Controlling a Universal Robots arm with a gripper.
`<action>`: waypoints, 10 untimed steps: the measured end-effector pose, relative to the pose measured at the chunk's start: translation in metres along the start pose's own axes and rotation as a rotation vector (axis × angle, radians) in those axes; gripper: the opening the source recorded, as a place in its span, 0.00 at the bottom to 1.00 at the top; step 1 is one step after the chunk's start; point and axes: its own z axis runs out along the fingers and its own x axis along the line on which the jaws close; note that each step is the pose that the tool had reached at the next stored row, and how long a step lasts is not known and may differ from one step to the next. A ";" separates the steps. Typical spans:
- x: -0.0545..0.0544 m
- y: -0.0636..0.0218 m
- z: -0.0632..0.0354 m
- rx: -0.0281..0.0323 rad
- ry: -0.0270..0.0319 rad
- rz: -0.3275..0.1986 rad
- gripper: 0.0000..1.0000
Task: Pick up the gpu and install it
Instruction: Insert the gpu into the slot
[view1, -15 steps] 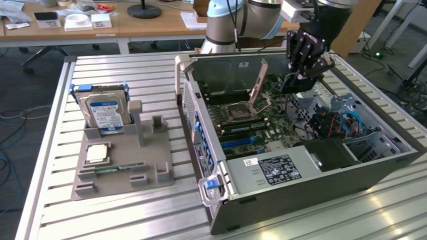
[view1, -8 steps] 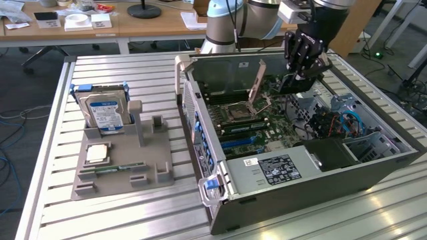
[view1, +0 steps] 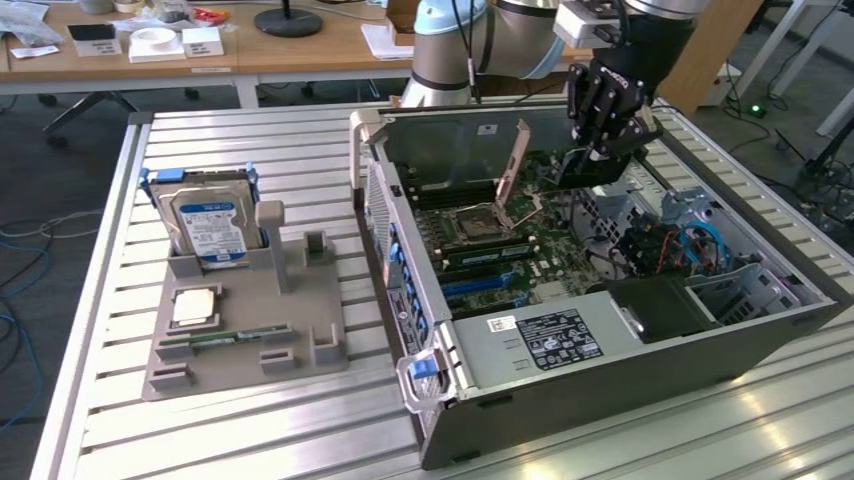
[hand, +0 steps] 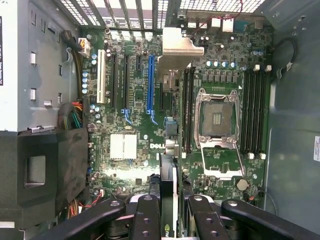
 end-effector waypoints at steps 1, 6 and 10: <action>0.000 0.0000 0.0001 0.0000 0.0001 0.000 0.26; 0.000 0.0004 0.0035 0.0000 -0.0001 0.000 0.26; 0.000 0.0006 0.0052 -0.0001 0.0002 0.000 0.26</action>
